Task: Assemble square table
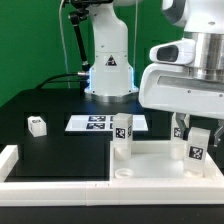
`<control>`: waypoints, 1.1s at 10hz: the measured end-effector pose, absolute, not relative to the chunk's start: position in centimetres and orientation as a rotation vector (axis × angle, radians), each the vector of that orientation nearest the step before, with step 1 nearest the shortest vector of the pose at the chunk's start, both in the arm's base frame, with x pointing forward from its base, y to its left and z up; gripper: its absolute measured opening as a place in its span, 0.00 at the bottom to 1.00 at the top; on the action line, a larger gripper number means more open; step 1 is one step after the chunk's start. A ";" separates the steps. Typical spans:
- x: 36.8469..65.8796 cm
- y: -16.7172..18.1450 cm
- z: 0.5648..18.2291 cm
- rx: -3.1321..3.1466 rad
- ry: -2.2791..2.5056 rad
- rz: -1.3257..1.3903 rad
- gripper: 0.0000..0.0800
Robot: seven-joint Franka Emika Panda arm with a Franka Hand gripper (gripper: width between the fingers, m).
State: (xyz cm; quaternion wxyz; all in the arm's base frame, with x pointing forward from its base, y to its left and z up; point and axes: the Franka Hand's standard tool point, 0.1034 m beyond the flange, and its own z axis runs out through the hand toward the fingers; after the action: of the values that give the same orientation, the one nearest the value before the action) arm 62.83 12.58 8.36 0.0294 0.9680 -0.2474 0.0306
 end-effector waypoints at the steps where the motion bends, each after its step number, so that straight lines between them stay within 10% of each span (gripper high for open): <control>1: 62.8 12.6 8.4 2.962 -0.856 0.097 0.36; 11: 62.8 11.8 8.1 2.172 -2.436 -0.009 0.43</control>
Offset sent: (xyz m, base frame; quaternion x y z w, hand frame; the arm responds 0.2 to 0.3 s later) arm -0.0017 -0.0214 -0.0143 -0.0057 -0.0088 0.2450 0.9695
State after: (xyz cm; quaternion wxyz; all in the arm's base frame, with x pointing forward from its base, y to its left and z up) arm 62.76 11.82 8.12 -0.0612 0.6643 -0.7449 -0.0029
